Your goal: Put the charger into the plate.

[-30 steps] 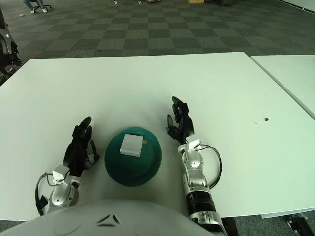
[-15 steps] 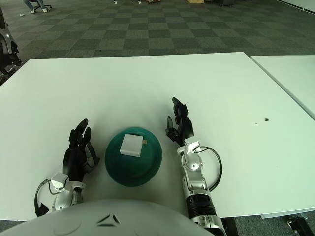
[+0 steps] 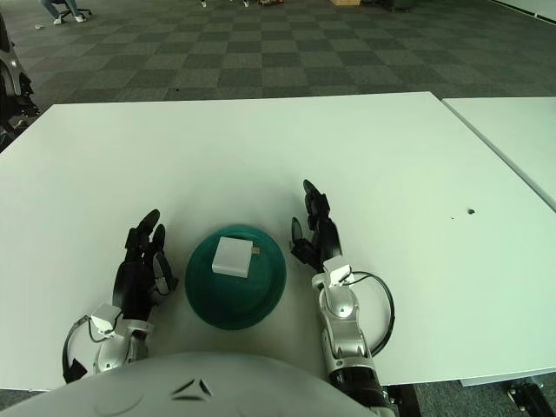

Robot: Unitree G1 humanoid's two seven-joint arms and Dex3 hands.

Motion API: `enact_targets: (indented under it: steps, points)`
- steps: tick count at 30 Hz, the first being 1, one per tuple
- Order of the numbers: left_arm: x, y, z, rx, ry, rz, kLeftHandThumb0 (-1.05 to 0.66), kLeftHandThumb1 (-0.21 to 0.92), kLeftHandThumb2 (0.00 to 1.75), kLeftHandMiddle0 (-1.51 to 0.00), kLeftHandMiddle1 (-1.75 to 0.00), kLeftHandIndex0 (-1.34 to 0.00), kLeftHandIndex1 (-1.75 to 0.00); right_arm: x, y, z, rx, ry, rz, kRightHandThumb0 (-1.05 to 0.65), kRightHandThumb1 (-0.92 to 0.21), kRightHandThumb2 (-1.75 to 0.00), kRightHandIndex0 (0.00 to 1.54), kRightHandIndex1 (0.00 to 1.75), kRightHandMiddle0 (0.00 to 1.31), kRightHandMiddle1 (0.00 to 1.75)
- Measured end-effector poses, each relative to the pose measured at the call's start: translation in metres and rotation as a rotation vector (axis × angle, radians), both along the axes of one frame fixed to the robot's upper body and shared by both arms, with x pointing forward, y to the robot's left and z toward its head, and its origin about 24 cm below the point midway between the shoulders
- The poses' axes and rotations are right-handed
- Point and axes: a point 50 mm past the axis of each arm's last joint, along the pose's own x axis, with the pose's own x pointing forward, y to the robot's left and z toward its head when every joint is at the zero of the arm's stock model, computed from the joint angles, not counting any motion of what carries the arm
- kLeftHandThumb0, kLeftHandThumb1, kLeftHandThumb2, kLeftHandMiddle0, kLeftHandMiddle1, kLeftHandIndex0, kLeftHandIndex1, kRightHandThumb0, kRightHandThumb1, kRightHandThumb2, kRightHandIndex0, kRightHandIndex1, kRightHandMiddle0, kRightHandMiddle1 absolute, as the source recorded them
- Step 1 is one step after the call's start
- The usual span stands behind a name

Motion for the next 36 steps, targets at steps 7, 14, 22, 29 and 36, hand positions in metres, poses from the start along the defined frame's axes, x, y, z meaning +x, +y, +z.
enact_targets:
  steps: [7,14,22,29,36]
  points:
    - [0.0015,-0.0035,0.0014,-0.013,0.012,-0.022,-0.91,0.92,1.08,-0.19,0.00,0.00,-0.36,-0.0041,0.0001,0.0006,0.008,0.021,-0.007,-0.81,-0.92,-0.70,0.06,0.00,0.00,0.31]
    - [0.0023,-0.0043,0.0015,-0.015,0.023,-0.027,-0.90,0.92,1.09,-0.19,0.00,0.00,-0.34,-0.0054,-0.0001,0.0008,0.021,0.044,-0.013,-0.79,-0.92,-0.68,0.06,0.00,0.00,0.33]
    - [0.0040,-0.0045,0.0015,-0.013,0.026,-0.031,-0.89,0.92,1.08,-0.18,0.00,0.00,-0.32,-0.0075,0.0001,0.0018,0.024,0.058,-0.017,-0.81,-0.92,-0.68,0.05,0.00,0.00,0.32]
    - [0.0063,-0.0046,0.0019,0.011,0.021,-0.042,-0.89,0.92,1.08,-0.18,0.00,0.00,-0.32,-0.0088,0.0008,0.0026,0.021,0.069,-0.014,-0.81,-0.92,-0.69,0.05,0.00,0.00,0.31]
    - [0.0069,-0.0050,0.0009,0.017,0.024,-0.045,-0.89,0.92,1.08,-0.19,-0.01,0.00,-0.35,-0.0089,0.0013,0.0026,0.018,0.075,-0.015,-0.81,-0.92,-0.69,0.06,0.00,0.00,0.31]
